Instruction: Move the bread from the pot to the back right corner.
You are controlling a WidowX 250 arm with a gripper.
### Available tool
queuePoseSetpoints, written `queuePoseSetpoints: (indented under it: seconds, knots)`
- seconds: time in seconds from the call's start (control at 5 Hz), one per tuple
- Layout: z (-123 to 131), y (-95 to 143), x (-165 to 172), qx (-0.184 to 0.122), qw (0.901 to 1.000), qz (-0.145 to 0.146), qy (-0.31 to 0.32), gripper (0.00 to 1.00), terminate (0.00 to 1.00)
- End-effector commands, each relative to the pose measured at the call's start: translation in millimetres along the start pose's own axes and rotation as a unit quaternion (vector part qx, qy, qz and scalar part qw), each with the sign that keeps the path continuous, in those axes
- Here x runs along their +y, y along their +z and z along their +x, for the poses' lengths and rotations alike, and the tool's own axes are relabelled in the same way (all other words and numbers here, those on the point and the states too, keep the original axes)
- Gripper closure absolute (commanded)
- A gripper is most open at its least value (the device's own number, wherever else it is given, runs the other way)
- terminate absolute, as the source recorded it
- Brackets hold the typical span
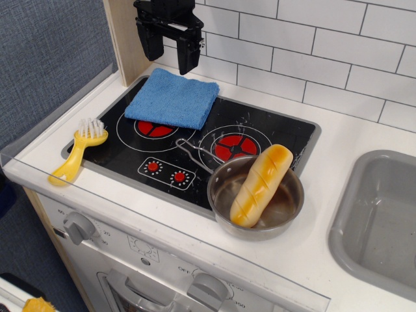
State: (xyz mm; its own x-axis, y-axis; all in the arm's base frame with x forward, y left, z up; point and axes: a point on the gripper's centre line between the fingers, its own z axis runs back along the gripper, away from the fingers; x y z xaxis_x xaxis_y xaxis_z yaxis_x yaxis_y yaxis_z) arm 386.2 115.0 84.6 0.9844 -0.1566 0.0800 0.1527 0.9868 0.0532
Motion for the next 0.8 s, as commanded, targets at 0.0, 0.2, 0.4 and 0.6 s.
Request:
queuePoseSetpoints:
  seconds: [0.0,0.2,0.4,0.6]
  knots:
    - [0.0,0.0,0.0,0.0,1.0,0.0,0.0,0.0,0.0]
    - [-5.1,11.0,-15.5,-0.025,0.9995,-0.005,-0.016,0.0,0.0]
    - [-17.5,30.4,-38.0,-0.048,0.9981,-0.01,-0.036,0.0,0.0]
    - [-43.5,45.4,-88.0,-0.052,0.9961,-0.009,-0.071,0.0,0.0]
